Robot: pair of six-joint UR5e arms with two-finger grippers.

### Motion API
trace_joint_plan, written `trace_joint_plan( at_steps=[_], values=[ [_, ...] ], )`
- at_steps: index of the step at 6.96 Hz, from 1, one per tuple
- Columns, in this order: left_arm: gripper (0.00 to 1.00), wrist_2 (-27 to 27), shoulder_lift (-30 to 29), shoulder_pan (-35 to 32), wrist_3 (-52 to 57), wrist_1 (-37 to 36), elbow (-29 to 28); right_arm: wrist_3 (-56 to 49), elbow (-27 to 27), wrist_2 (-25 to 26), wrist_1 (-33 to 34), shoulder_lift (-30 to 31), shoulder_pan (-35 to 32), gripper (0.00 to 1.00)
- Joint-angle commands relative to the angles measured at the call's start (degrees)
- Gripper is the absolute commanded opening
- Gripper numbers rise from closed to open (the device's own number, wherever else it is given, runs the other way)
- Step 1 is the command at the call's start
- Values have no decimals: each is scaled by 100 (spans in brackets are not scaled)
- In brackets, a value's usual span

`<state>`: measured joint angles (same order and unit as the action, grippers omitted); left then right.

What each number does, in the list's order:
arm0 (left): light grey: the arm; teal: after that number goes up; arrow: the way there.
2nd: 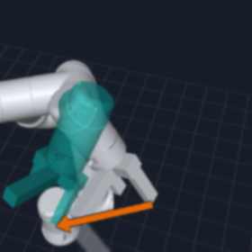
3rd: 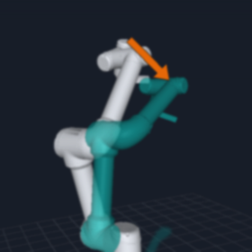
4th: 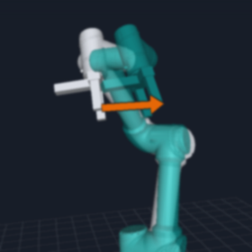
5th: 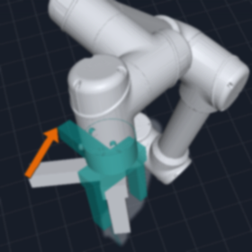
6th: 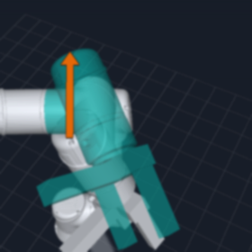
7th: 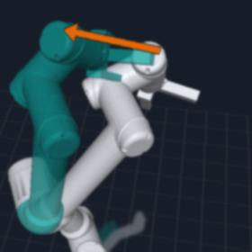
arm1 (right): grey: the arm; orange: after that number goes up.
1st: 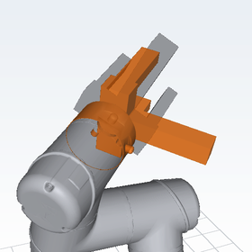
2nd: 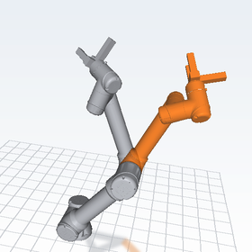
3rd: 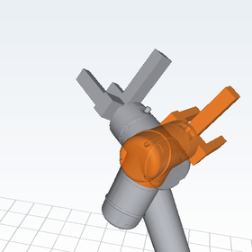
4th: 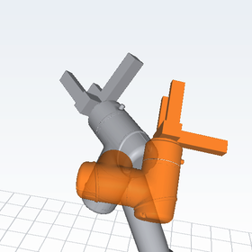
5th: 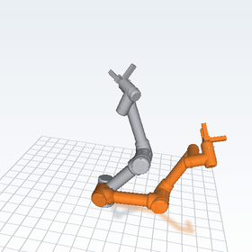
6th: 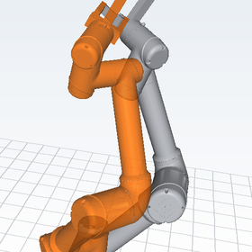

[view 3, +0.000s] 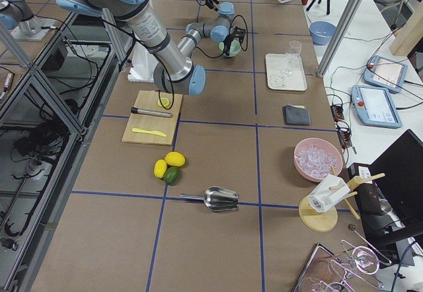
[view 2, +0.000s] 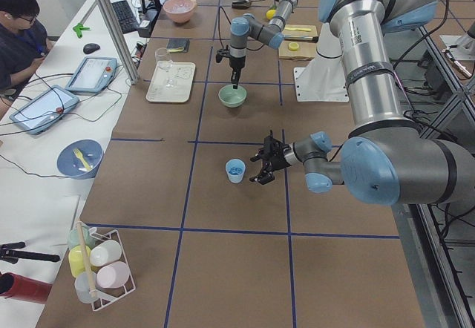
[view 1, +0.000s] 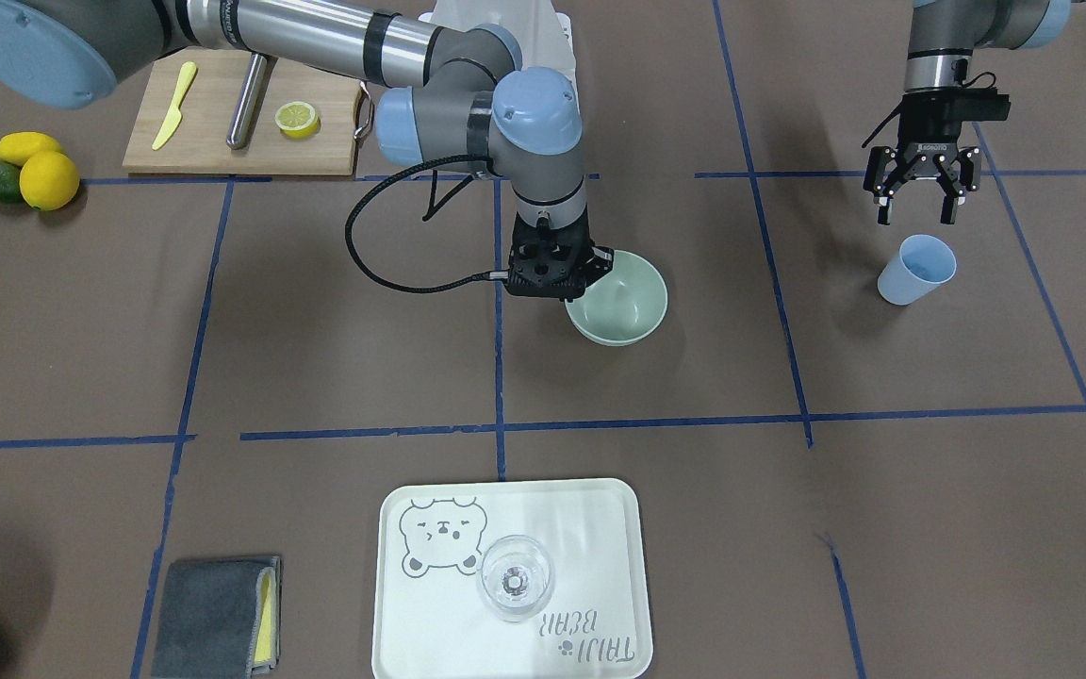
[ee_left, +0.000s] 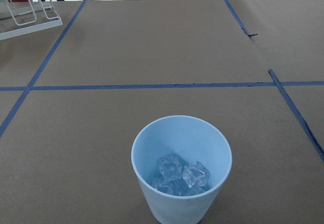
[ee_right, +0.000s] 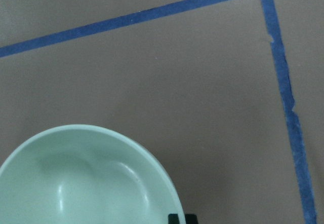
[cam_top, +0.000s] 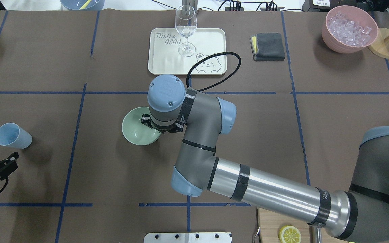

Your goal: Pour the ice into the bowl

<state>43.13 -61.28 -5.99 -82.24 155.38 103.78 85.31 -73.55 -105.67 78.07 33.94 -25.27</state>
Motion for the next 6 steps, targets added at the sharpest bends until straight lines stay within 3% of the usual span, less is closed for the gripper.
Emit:
trace_joint_plan(
  at_steps=[1,2,6],
  values=[
    [100,-312,-418,10,-2,10,-461,21,69,2,-3,-63,13,69],
    [100,-566,-516,10,-11,19,-655,39,43,-6,-3,-106,13,99],
    [98,-1043,-622,1,33,27,-762,206,-281,-251,233,-46,-100,100]
  ],
)
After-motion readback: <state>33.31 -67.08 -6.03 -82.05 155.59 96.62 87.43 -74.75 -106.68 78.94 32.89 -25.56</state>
